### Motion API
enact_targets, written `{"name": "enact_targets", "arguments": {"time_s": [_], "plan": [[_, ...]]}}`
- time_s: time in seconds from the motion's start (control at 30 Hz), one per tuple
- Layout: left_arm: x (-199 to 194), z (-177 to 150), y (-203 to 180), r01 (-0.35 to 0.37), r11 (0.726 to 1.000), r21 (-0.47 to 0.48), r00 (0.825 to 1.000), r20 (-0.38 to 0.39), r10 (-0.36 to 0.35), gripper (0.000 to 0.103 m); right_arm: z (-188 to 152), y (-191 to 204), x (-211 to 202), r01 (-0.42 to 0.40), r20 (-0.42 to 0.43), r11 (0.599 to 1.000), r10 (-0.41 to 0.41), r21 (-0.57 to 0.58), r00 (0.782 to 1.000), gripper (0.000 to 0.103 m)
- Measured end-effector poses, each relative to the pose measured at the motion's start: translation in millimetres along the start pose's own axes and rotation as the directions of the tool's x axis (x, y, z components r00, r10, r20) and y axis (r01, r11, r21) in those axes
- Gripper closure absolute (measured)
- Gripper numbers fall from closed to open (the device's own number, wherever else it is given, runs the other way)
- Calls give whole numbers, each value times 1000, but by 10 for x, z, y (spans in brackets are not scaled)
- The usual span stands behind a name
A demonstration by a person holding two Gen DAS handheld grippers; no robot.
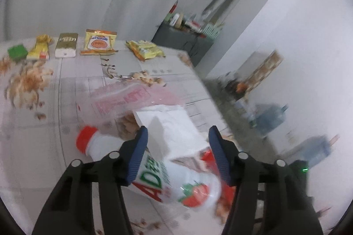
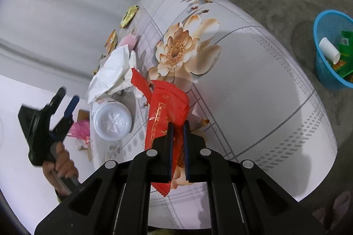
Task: Collect trash
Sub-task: 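Grasp the white tissue with the left tool while right tool holds red wrapper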
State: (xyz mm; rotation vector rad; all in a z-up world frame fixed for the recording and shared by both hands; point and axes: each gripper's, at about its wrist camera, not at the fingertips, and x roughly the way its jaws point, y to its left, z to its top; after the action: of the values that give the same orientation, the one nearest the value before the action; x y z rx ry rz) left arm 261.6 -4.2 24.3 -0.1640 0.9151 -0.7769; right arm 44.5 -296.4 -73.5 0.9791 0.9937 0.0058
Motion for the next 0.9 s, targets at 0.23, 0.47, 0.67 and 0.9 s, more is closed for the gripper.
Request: {"name": "enact_targets", "arguments": {"time_s": [0.23, 0.47, 0.67, 0.9], "plan": [[352, 70, -14, -139, 986, 91, 984, -98, 148, 77, 14, -9, 26, -15, 1, 1000, 15, -5, 1000, 97], [359, 45, -58, -141, 983, 122, 985, -81, 151, 102, 3, -42, 1, -31, 11, 1000, 31, -6, 999, 97], [89, 121, -273, -74, 988, 135, 997, 7, 73, 102, 15, -14, -89, -42, 35, 999, 43, -29, 998, 98], [-394, 264, -610, 19, 987, 158, 991, 128, -39, 102, 20, 55, -319, -71, 98, 996, 77, -60, 992, 99]]}}
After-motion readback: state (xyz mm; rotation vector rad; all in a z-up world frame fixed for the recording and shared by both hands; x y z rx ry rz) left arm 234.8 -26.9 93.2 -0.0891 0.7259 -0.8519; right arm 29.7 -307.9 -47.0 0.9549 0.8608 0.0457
